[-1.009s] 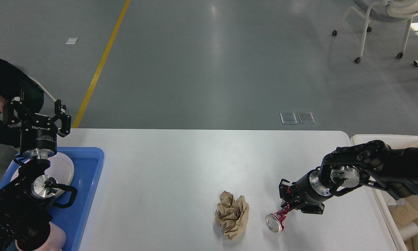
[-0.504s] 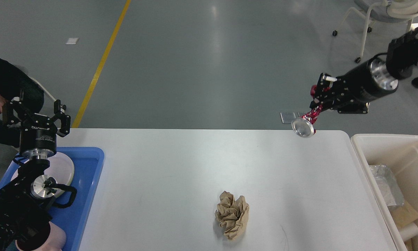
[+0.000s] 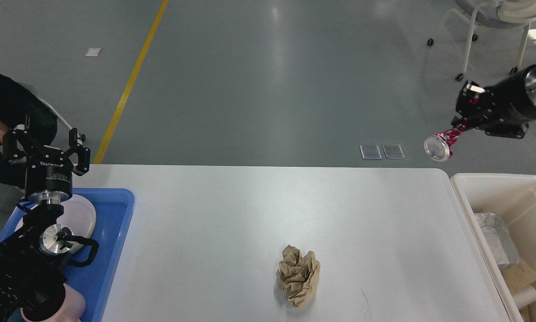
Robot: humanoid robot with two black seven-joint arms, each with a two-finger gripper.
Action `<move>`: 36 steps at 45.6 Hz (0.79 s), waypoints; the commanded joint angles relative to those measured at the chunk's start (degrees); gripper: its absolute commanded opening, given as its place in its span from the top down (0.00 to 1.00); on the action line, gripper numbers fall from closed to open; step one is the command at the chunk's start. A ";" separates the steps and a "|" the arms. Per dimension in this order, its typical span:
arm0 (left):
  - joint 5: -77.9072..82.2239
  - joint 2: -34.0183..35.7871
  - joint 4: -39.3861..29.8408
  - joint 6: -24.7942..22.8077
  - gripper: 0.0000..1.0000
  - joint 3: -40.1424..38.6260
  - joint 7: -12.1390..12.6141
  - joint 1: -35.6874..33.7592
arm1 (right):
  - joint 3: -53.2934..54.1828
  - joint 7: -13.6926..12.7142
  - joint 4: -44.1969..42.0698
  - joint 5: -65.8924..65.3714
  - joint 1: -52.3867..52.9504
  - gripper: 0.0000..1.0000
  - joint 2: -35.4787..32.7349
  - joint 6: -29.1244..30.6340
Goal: Tidy desktop
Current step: 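Lift the pink-red cup and drop it into the white bin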
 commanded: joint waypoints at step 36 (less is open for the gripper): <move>0.00 -0.01 0.00 0.00 0.03 0.00 -0.02 0.00 | 1.11 0.02 -19.55 0.32 -35.80 0.00 2.38 -30.61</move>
